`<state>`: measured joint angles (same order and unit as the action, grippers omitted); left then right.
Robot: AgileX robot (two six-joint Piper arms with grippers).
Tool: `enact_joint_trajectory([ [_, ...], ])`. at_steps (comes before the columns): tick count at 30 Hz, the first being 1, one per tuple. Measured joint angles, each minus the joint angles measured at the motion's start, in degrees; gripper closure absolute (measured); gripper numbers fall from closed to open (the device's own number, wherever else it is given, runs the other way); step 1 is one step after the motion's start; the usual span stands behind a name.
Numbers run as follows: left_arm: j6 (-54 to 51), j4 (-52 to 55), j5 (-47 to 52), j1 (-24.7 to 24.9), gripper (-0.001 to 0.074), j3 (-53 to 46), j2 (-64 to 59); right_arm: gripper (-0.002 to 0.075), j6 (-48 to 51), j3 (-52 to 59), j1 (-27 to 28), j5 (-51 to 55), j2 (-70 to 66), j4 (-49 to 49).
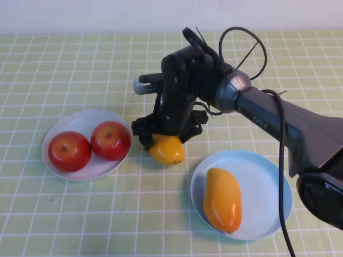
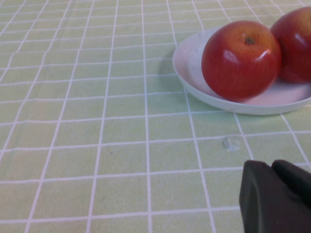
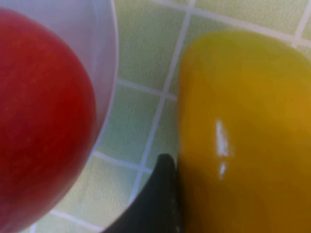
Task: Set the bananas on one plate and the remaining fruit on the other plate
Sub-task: Put another type of fruit in the right plate
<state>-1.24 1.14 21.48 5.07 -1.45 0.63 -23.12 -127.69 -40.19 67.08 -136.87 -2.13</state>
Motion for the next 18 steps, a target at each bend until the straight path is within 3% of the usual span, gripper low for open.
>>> enact_joint_trajectory([
  [4,0.0,0.0,0.0,0.0,0.0731,0.0,0.0,0.0075,1.5,-0.1,0.0,0.0,-0.4,-0.8],
  [8,0.0,0.0,0.0,0.0,0.0731,0.0,0.0,0.0178,2.1,-0.3,0.0,0.5,-0.6,-1.0],
  [18,0.0,0.0,0.0,0.0,0.0731,0.0,0.0,0.0179,2.4,-0.4,0.0,3.5,4.3,1.7],
])
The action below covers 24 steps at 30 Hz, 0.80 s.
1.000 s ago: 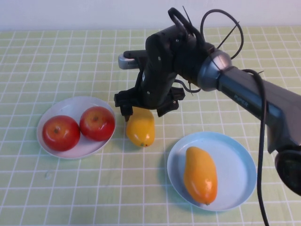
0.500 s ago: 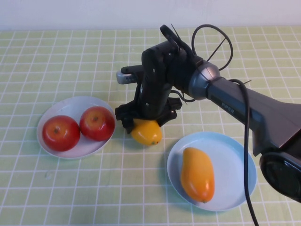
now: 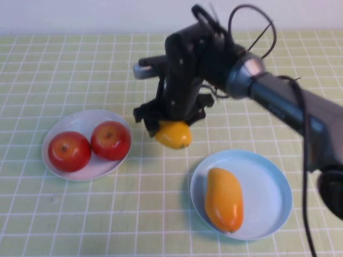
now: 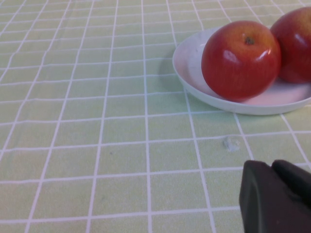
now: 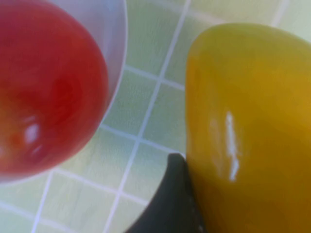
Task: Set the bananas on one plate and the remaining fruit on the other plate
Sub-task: Put another type of fruit in the right plate
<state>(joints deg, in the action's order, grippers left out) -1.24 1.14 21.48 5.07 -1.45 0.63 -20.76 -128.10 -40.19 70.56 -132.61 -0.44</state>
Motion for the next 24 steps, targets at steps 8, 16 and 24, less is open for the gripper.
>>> enact_joint_trajectory([
  [8,0.0,0.0,0.0,0.0,0.0731,0.0,0.0,0.0179,1.5,15.3,0.0,0.0,18.9,4.4],
  [16,0.0,0.0,0.0,0.0,0.0731,0.0,0.0,0.0179,-6.5,44.1,1.3,-4.0,38.4,5.1],
  [24,0.0,0.0,0.0,0.0,0.0731,0.0,0.0,0.0179,-10.4,63.5,4.1,-15.9,42.8,-1.4],
])
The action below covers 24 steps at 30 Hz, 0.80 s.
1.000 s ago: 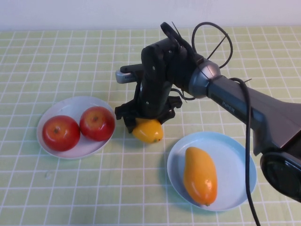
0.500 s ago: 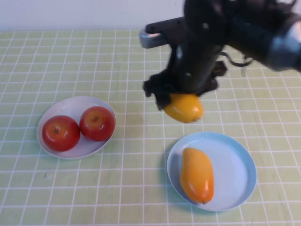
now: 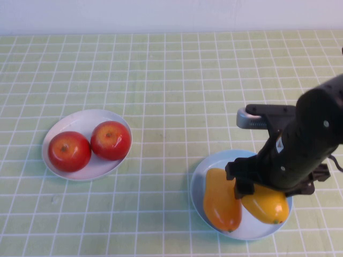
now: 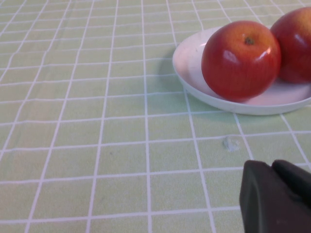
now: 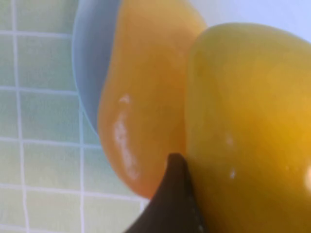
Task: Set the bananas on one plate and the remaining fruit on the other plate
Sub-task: Put another type of fruit in the right plate
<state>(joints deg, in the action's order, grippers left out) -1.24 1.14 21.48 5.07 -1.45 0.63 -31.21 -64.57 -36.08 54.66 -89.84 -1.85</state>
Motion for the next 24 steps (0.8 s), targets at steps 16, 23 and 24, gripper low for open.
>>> enact_joint_trajectory([
  [16,0.0,0.0,0.0,0.0,0.0731,0.0,0.0,0.0106,-0.1,4.1,2.4,-9.3,-3.6,0.1],
  [23,0.0,0.0,0.0,0.0,0.0731,0.0,0.0,0.0038,-0.1,4.1,2.4,-9.0,-2.1,1.0],
  [24,0.0,0.0,0.0,0.0,0.0731,0.0,0.0,0.0037,-0.1,4.2,2.4,-8.5,-1.2,1.5],
])
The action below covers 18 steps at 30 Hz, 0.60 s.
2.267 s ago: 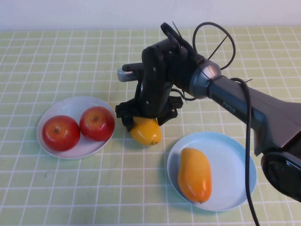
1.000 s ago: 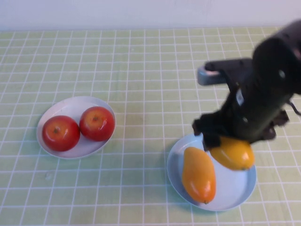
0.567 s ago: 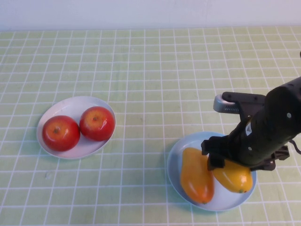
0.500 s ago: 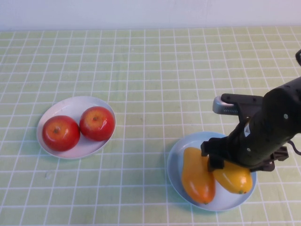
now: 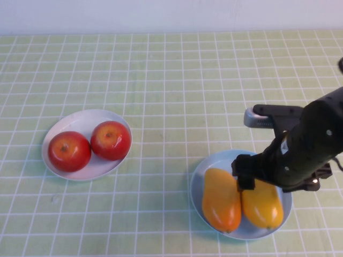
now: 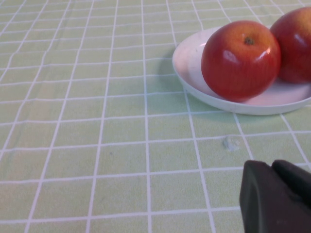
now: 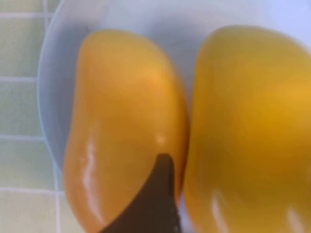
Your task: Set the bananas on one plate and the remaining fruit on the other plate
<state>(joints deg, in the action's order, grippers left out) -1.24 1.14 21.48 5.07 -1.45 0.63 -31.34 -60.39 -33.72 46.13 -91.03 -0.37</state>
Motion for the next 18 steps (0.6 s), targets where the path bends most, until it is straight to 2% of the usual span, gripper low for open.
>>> enact_joint_trajectory([
  [8,0.0,0.0,0.0,0.0,0.0731,0.0,0.0,0.0036,0.0,0.0,0.0,6.1,7.7,3.3],
  [11,0.0,0.0,0.0,0.0,0.0731,0.0,0.0,0.0069,0.0,0.0,0.0,9.6,9.9,3.7],
  [14,0.0,0.0,0.0,0.0,0.0731,0.0,0.0,0.0207,0.5,0.0,0.0,15.4,12.1,3.7],
  [18,0.0,0.0,0.0,0.0,0.0731,0.0,0.0,0.0555,4.1,0.0,0.0,22.5,15.0,3.8],
])
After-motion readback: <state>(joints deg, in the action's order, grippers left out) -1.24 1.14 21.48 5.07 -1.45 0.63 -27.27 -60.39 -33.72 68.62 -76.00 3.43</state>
